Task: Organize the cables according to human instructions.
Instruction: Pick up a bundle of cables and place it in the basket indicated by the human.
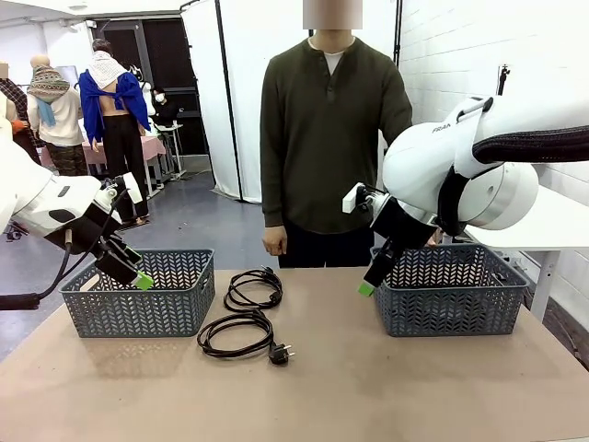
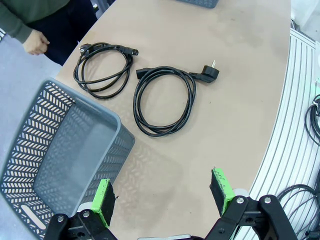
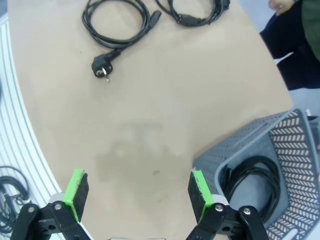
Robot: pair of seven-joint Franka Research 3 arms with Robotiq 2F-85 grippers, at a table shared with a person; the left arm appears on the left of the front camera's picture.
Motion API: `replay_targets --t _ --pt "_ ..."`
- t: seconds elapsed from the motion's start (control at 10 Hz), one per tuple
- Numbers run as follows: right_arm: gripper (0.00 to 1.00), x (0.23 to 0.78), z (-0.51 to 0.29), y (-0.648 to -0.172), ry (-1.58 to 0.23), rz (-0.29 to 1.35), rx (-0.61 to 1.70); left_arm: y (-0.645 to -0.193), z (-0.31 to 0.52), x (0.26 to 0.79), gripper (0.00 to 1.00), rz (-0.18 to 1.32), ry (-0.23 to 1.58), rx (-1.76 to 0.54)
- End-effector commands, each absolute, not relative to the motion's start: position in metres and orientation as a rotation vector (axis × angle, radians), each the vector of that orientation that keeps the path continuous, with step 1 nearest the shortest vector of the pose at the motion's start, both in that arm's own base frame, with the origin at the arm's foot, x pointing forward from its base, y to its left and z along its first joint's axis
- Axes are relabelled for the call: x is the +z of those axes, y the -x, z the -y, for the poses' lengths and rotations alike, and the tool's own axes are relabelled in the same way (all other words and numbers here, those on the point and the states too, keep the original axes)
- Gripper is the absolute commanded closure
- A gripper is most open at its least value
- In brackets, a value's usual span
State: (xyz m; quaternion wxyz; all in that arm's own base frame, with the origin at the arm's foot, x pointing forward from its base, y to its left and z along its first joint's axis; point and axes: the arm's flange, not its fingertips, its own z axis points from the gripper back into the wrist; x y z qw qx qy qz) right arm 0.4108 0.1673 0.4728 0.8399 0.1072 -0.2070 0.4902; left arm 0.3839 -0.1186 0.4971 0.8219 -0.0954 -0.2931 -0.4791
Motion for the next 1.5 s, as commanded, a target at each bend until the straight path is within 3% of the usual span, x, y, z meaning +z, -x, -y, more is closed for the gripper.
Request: replay_targets --t 0.0,0.6,1.4 --pt "0.00 0.484 -0.198 -0.419 -0.199 0.393 0.971 -0.386 0.115 0.495 0.00 0.628 0.225 -1.035" --pt "0.00 0.490 -0.290 -0.442 -0.127 0.156 0.709 -0.386 0.115 0.495 0.00 0.628 0.225 -1.035" --pt "0.00 0.465 -0.322 -0.460 -0.160 0.155 0.608 -0.386 0.115 0.495 0.00 0.628 0.225 -1.035"
